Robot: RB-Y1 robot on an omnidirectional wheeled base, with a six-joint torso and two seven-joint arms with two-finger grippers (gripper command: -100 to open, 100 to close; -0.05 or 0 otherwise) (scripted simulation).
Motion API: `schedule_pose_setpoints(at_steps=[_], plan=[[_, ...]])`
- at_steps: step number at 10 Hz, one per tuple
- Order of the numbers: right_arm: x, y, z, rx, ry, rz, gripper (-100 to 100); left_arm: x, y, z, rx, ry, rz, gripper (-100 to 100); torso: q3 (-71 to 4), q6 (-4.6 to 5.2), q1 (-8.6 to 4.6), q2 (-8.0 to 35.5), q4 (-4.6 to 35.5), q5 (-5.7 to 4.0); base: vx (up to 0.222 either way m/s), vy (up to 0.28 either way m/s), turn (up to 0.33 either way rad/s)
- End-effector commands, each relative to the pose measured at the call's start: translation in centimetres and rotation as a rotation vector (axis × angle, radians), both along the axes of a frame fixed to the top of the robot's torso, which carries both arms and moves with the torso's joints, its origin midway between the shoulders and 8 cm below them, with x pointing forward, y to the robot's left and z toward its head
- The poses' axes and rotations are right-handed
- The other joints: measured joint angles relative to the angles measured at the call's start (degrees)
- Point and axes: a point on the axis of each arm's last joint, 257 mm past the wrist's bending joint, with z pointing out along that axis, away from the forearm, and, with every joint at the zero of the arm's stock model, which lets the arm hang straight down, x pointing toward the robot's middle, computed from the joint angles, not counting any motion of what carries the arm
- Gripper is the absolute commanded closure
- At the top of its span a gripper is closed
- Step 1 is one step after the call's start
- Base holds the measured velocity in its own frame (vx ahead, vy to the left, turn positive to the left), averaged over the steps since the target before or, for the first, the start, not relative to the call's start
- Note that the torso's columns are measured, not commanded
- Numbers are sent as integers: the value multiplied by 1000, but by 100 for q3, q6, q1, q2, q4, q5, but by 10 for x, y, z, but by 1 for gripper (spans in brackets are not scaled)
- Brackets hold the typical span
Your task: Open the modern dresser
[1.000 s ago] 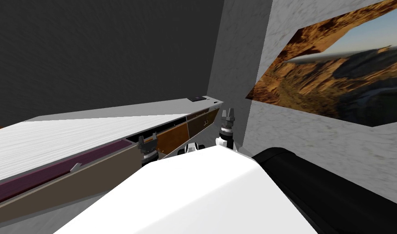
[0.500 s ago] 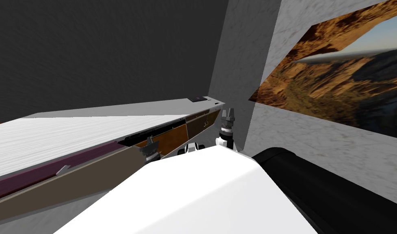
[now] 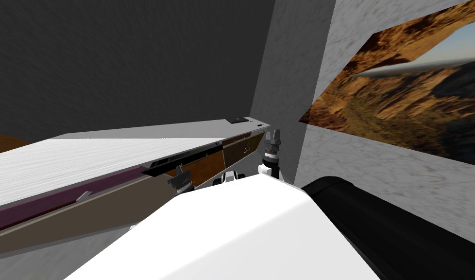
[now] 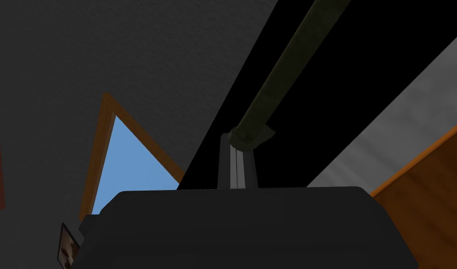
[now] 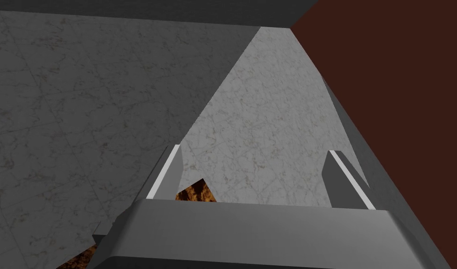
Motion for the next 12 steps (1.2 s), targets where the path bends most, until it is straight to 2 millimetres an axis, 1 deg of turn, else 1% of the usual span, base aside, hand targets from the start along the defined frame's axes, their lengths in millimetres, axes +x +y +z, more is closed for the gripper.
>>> schedule_pose_setpoints(at_steps=[1, 6, 7, 8, 9, 12], plan=[[0, 0, 0, 0, 0, 0, 0, 7, -20, -11, -20, 35, -37, -100, -3, -6, 2, -4, -2, 0, 1, 11, 5], [0, 0, 0, 0, 0, 0, 0, 7, -20, -11, -20, 35, -37, -100, -2, -1, -4, -1, 3, -5, 0, -2, 1], [0, 0, 0, 0, 0, 0, 0, 2, 6, 4, 34, 7, -9, -100, -1, 1, -6, -2, 0, -2, -24, 22, 49], [0, 0, 0, 0, 0, 0, 0, 4, 9, 5, 47, 12, -13, -100, 8, -66, 38, 42, 30, -34, -16, 14, 49], [0, 0, 0, 0, 0, 0, 0, 8, 13, 5, 55, 25, -11, -100, 33, -94, 73, 88, 50, -38, -7, -4, 38], [0, 0, 0, 0, 0, 0, 0, 15, 14, 0, 46, 49, -3, -100, 46, -107, 90, 114, 61, -42, -13, -17, 0]])
